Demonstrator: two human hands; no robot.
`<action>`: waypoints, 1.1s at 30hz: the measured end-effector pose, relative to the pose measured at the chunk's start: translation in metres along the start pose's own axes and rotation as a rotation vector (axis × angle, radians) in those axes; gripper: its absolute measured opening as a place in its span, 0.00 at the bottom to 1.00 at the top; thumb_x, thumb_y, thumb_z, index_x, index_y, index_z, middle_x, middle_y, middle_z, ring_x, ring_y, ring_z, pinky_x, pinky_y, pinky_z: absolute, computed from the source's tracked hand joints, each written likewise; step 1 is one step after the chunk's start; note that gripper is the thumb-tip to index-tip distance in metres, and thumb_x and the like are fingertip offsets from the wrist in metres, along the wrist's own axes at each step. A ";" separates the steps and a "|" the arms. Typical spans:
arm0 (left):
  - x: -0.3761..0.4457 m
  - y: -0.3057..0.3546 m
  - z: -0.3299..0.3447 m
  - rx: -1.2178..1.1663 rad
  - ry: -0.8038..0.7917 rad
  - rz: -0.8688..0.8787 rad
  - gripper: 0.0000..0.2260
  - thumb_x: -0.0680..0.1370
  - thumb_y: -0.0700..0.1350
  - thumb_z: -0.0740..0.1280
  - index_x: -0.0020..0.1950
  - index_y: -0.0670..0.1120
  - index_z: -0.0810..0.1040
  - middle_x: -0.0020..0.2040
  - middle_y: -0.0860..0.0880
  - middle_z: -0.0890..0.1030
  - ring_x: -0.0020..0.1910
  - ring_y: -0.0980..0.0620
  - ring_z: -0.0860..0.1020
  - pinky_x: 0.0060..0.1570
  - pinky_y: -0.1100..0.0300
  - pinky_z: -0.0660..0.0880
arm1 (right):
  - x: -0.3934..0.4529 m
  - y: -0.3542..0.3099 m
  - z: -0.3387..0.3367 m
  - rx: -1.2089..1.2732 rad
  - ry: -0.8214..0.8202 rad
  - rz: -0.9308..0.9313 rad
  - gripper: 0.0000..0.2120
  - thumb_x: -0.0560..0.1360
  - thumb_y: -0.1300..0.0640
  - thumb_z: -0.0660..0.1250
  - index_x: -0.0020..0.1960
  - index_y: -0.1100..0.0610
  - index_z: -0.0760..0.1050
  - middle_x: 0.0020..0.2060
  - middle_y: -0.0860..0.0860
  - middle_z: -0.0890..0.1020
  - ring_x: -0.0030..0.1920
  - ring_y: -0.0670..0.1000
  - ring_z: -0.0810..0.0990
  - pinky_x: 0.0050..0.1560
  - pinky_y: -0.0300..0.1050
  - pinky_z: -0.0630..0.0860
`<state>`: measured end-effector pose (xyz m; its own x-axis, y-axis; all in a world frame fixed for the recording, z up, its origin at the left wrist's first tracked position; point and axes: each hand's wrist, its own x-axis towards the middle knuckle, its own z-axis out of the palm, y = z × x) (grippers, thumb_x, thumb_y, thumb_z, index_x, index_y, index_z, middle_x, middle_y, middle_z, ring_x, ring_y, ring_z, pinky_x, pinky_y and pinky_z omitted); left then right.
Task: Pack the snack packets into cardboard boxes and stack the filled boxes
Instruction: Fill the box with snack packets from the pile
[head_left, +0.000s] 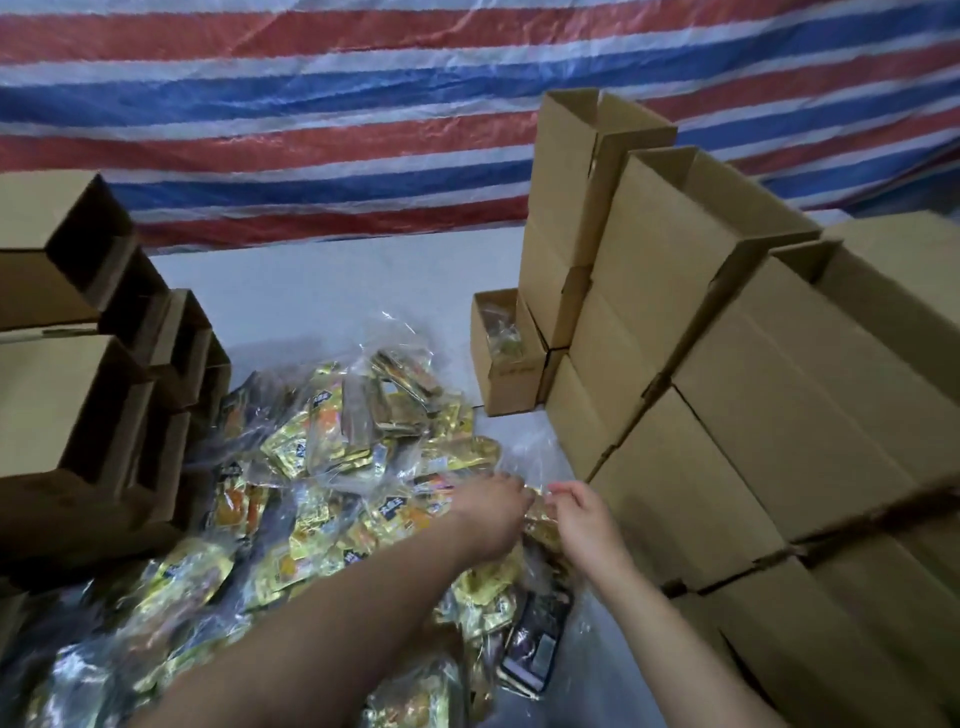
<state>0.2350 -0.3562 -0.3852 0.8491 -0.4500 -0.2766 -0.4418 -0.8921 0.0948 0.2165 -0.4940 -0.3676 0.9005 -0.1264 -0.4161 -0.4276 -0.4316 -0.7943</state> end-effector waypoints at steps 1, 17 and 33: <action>0.016 0.005 0.004 0.056 -0.044 0.033 0.17 0.80 0.45 0.62 0.69 0.44 0.71 0.65 0.42 0.74 0.65 0.41 0.72 0.64 0.47 0.68 | 0.007 0.002 -0.004 0.022 -0.002 0.023 0.09 0.82 0.59 0.58 0.55 0.52 0.77 0.57 0.54 0.82 0.57 0.54 0.79 0.58 0.48 0.74; 0.128 0.033 0.092 0.170 -0.259 0.043 0.40 0.72 0.59 0.73 0.75 0.40 0.62 0.70 0.37 0.68 0.71 0.38 0.64 0.71 0.44 0.59 | 0.049 0.057 -0.039 0.089 0.045 0.095 0.10 0.82 0.57 0.60 0.45 0.47 0.77 0.53 0.52 0.83 0.56 0.55 0.80 0.64 0.55 0.74; -0.059 -0.031 -0.120 -0.764 0.293 -0.462 0.24 0.70 0.58 0.72 0.58 0.49 0.68 0.48 0.50 0.79 0.44 0.46 0.81 0.35 0.58 0.74 | -0.041 -0.073 0.025 0.782 -0.058 -0.006 0.27 0.73 0.40 0.63 0.69 0.49 0.67 0.61 0.46 0.78 0.59 0.49 0.78 0.54 0.51 0.77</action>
<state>0.2335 -0.3066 -0.2570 0.9779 0.0560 -0.2017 0.1789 -0.7238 0.6664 0.2089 -0.4353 -0.3038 0.9066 -0.0701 -0.4161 -0.3736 0.3252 -0.8687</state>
